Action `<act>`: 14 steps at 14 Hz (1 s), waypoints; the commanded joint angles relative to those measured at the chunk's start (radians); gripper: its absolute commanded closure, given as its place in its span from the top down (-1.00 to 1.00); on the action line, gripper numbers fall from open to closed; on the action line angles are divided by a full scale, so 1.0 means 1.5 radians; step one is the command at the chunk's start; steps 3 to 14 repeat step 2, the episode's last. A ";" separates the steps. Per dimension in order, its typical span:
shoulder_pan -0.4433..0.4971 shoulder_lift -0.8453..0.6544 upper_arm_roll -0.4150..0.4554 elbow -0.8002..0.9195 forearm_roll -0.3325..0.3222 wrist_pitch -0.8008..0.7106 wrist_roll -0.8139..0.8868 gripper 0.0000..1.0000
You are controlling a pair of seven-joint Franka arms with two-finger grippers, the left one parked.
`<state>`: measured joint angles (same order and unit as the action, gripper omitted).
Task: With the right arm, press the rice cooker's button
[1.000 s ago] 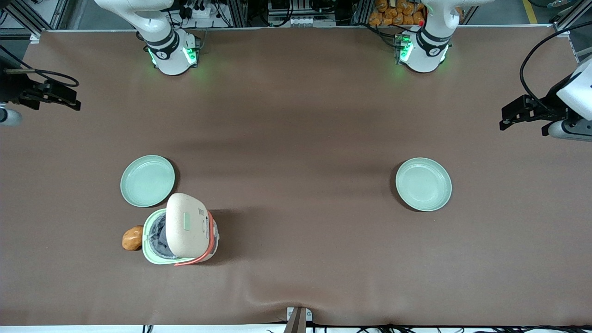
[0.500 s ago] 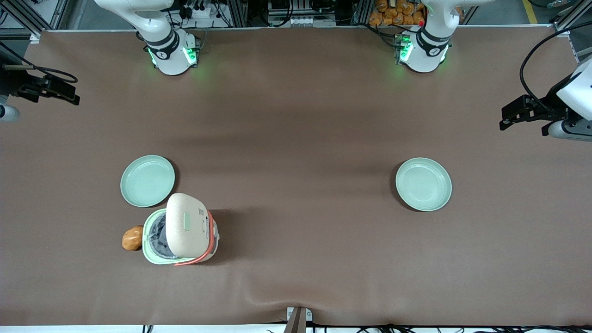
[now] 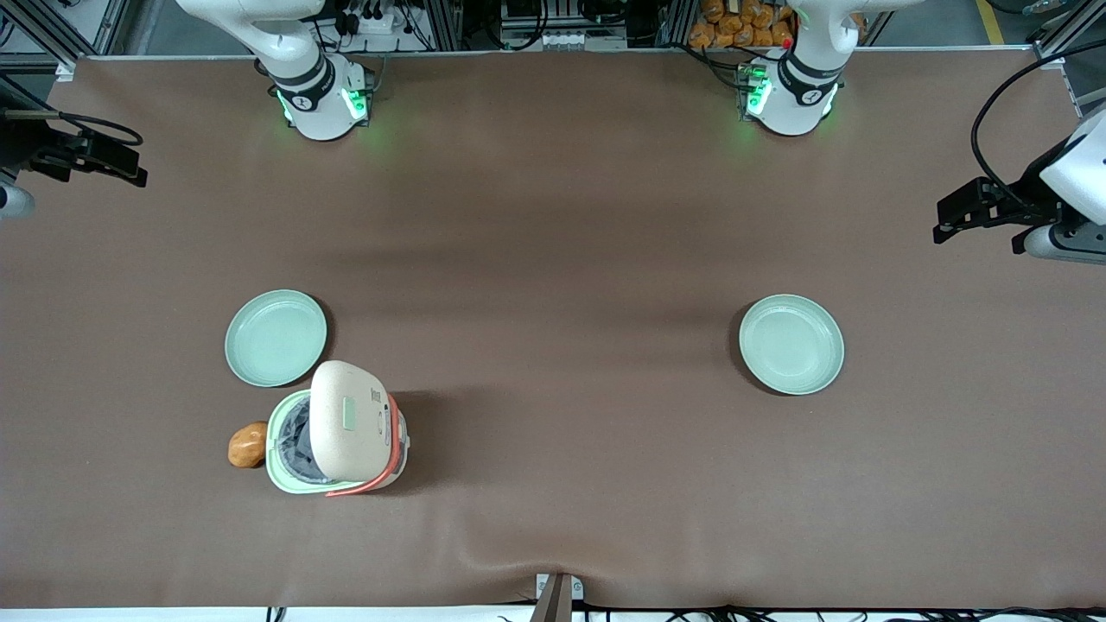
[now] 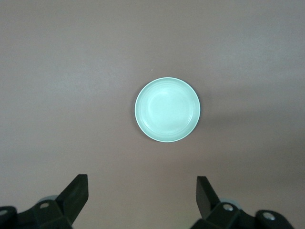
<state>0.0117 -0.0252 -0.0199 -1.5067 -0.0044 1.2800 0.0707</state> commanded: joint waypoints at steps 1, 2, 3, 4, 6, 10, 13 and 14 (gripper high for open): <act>-0.005 -0.019 0.008 -0.013 -0.012 -0.001 0.010 1.00; -0.005 -0.019 0.007 -0.013 -0.012 0.000 0.010 1.00; -0.005 -0.019 0.007 -0.013 -0.012 0.000 0.010 1.00; -0.005 -0.019 0.007 -0.013 -0.012 0.000 0.010 1.00; -0.005 -0.019 0.007 -0.013 -0.012 0.000 0.010 1.00; -0.005 -0.019 0.007 -0.013 -0.012 0.000 0.010 1.00; -0.005 -0.019 0.007 -0.013 -0.012 0.000 0.010 1.00; -0.005 -0.019 0.007 -0.013 -0.012 0.000 0.010 1.00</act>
